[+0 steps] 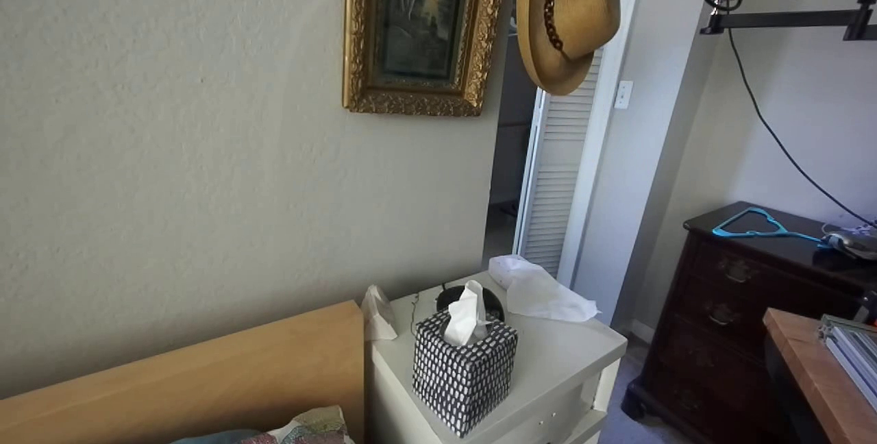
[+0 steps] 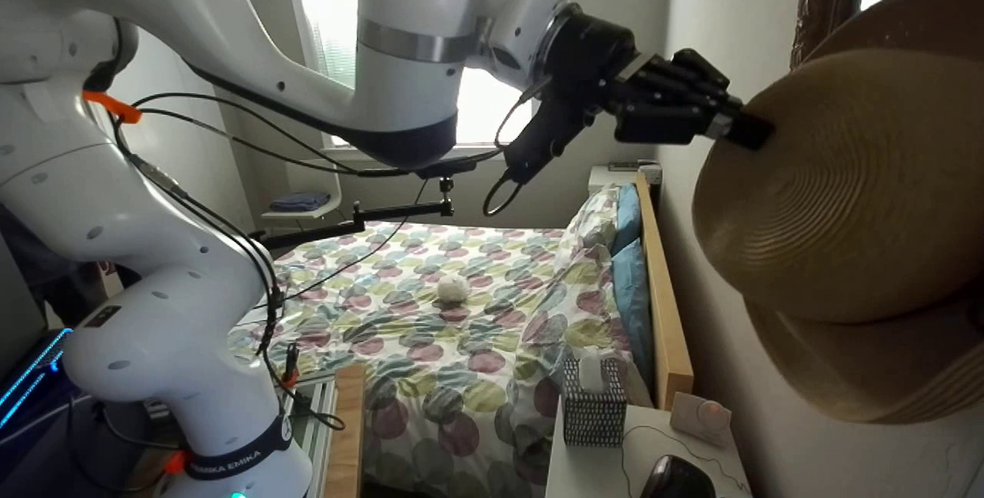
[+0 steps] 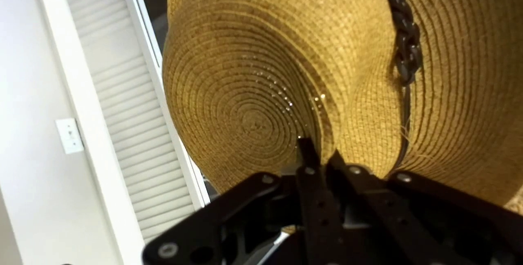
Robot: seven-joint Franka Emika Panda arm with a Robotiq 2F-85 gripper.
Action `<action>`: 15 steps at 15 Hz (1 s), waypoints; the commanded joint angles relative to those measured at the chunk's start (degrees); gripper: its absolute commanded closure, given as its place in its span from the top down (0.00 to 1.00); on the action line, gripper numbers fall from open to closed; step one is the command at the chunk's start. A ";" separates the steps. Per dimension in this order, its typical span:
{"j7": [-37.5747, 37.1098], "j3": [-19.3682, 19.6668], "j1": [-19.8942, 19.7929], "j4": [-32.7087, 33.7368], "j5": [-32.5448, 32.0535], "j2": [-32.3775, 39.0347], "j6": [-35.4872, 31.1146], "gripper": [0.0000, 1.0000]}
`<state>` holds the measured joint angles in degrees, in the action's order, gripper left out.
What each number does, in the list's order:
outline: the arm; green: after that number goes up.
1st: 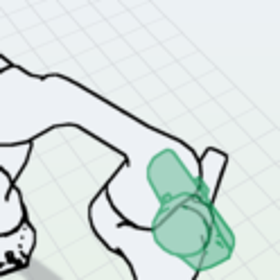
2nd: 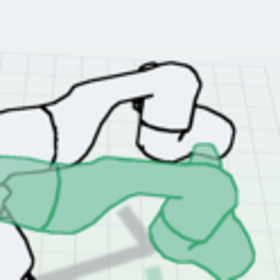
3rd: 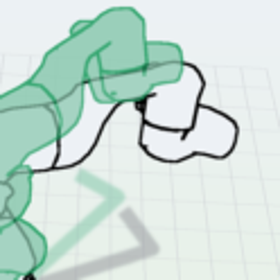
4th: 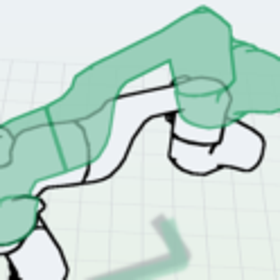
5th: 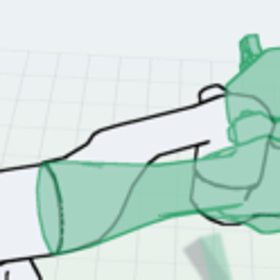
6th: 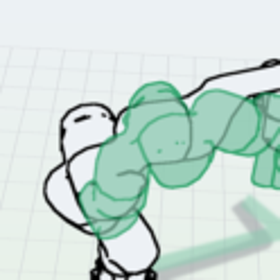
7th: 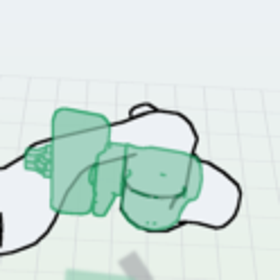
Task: Put the hat on the picture frame.
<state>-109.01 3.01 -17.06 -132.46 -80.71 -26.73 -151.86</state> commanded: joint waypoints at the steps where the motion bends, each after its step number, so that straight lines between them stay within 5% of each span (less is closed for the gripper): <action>1: -8.87 -1.17 -1.42 4.16 -9.02 0.43 -1.99 0.02; 15: -33.59 -2.15 1.28 16.29 -34.02 3.51 -0.84 0.02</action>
<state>-137.57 1.14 -16.56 -120.65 -109.57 -25.88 -152.82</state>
